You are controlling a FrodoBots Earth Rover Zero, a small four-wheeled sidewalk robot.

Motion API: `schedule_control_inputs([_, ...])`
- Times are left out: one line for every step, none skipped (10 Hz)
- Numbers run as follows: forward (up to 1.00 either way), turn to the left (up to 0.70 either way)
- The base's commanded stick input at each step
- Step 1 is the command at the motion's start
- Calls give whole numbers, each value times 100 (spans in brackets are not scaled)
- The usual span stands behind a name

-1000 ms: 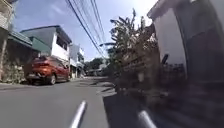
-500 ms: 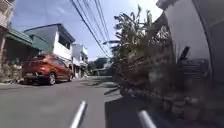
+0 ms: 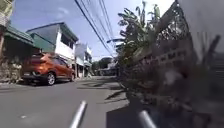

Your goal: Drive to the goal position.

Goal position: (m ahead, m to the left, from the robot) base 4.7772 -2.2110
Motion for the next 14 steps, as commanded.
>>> schedule_control_inputs([100, 0])
schedule_control_inputs([100, 0])
schedule_control_inputs([100, 0])
schedule_control_inputs([100, 0])
schedule_control_inputs([100, 0])
schedule_control_inputs([100, 0])
schedule_control_inputs([100, 0])
schedule_control_inputs([100, 0])
schedule_control_inputs([100, 0])
schedule_control_inputs([100, 0])
schedule_control_inputs([100, -5])
schedule_control_inputs([100, -17])
schedule_control_inputs([100, -32])
schedule_control_inputs([100, -38])
